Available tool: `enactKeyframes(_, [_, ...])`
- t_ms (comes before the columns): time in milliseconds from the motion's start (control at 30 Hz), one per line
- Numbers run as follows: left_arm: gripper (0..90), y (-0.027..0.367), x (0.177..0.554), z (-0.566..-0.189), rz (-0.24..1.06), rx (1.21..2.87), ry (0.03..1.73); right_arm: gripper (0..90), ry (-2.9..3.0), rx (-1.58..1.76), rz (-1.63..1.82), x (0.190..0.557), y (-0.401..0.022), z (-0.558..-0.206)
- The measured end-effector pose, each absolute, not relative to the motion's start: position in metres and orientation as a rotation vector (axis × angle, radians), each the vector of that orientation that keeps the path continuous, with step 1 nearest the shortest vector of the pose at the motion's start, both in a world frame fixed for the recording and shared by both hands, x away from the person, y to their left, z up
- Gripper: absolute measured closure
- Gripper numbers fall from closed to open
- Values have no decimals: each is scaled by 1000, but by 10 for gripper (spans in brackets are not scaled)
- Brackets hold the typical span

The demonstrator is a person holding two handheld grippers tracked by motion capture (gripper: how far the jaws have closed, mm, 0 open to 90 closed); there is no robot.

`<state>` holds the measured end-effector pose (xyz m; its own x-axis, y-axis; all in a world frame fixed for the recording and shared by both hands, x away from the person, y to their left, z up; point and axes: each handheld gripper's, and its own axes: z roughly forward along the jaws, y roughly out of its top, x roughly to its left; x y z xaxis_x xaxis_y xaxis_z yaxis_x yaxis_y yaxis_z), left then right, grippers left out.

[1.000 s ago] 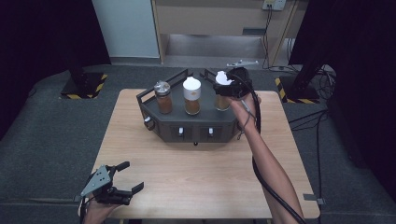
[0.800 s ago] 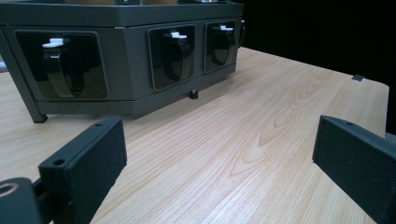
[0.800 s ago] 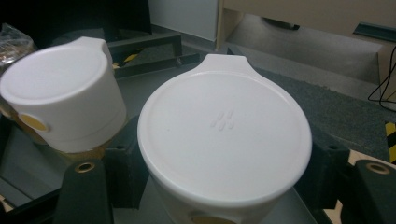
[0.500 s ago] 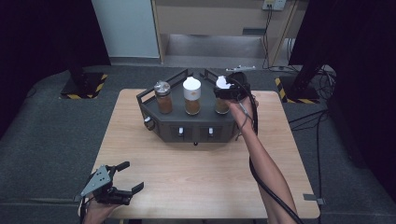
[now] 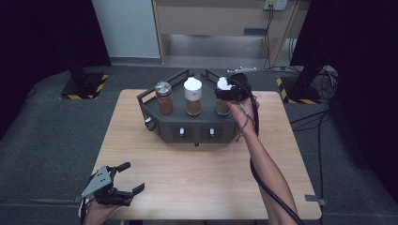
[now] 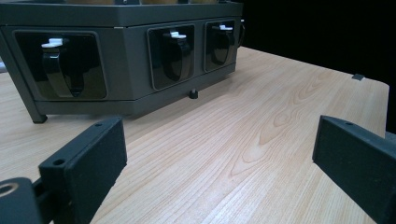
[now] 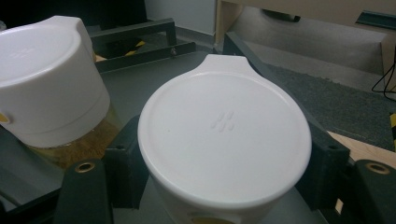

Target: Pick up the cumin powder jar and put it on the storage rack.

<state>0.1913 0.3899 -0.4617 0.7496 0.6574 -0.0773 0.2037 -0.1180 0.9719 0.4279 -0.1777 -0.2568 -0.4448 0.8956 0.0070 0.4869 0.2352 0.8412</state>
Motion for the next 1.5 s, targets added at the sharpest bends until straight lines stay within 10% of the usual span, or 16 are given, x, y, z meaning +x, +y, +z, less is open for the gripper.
enactKeyframes(1500, [20, 390, 192, -462, 440, 1674, 696, 108, 1953, 1045, 1327, 359, -215, -214])
